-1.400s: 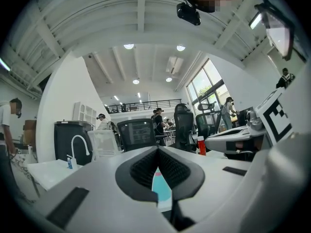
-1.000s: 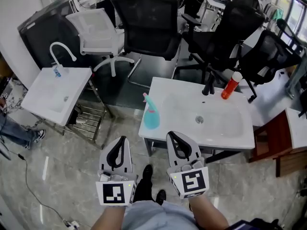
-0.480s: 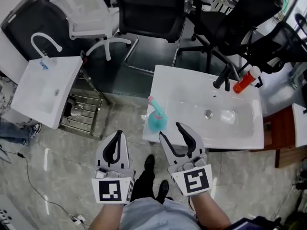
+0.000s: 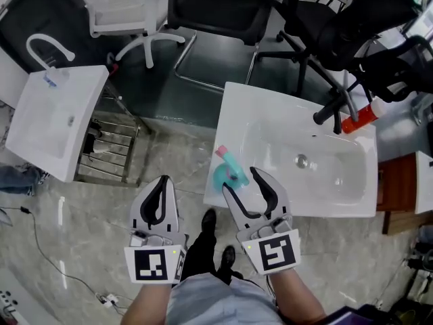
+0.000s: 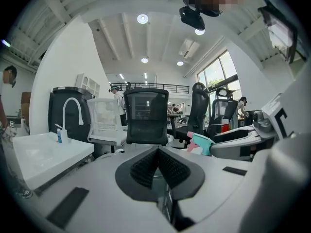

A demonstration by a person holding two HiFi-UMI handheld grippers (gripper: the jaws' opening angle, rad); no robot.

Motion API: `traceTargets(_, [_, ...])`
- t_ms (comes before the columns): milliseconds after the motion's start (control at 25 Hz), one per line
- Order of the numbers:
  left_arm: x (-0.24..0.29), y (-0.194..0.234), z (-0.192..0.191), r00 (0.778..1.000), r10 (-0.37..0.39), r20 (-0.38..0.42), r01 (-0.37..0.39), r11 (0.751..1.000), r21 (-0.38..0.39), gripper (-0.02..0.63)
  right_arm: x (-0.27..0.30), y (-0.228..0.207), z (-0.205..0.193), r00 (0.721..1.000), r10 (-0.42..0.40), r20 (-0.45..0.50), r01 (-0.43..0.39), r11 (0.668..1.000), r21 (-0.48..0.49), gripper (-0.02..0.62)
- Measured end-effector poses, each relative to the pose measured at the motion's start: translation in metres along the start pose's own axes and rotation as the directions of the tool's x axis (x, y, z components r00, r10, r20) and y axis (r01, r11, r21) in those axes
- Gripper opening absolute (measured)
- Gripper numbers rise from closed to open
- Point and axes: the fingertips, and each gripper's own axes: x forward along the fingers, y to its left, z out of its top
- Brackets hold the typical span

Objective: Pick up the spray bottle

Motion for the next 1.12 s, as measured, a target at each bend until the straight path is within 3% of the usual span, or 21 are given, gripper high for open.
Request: traceTargets(1120, [0.034,0.024,-0.009,0.999,0.032,-0.035,-0.032,0.999,-0.002,0.018,0.047,-0.001,-0.018,0.996,0.071,-0.056,-0.071,0.997,-0.007,0.176])
